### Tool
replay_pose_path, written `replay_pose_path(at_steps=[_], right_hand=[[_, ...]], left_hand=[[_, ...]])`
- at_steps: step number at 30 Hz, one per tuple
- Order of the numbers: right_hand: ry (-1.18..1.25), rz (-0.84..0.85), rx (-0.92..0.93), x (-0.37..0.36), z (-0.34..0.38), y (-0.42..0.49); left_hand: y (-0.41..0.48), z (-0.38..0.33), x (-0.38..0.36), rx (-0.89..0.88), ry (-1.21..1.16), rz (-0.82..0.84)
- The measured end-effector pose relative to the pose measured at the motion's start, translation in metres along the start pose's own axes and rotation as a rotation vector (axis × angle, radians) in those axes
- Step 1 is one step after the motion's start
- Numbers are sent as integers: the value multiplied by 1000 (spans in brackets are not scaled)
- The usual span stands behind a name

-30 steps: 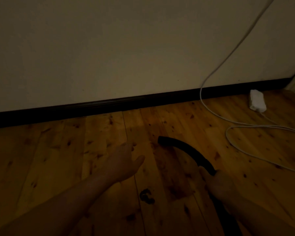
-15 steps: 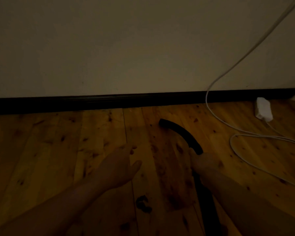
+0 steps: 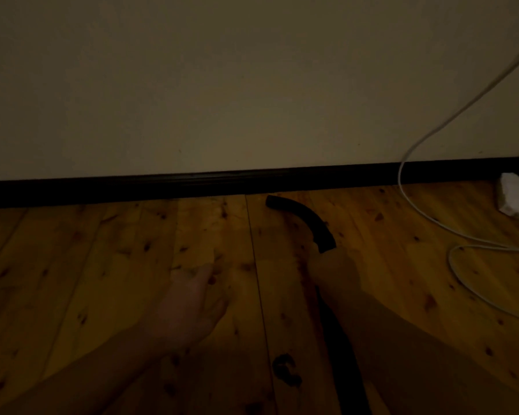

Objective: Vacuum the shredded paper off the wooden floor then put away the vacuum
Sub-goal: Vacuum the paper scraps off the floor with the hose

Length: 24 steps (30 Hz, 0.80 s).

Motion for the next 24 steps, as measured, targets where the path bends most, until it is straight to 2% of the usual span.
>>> replay_pose_path(at_steps=[5, 11, 15, 19, 24], right_hand=[[-100, -15, 37, 0, 13, -1], [-98, -19, 40, 7, 11, 7], [-172, -46, 16, 57, -15, 37], [-245, -190, -50, 124, -47, 77], [-296, -251, -121, 180, -85, 95]], left_hand=[[7, -26, 1, -43, -6, 12], [12, -50, -8, -112, -14, 13], [13, -56, -21, -109, 10, 36], [15, -83, -33, -118, 20, 55], [18, -134, -39, -219, -56, 59]])
Point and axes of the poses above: each hand's wrist, its own y-axis towards the middle knuckle, its own x-axis out of the back of the hand, z = x × y, the point moved 10 cm from there along y, towards the middle knuckle, and after that the axes turned 14 degrees about -z, right-handed, at the moved point
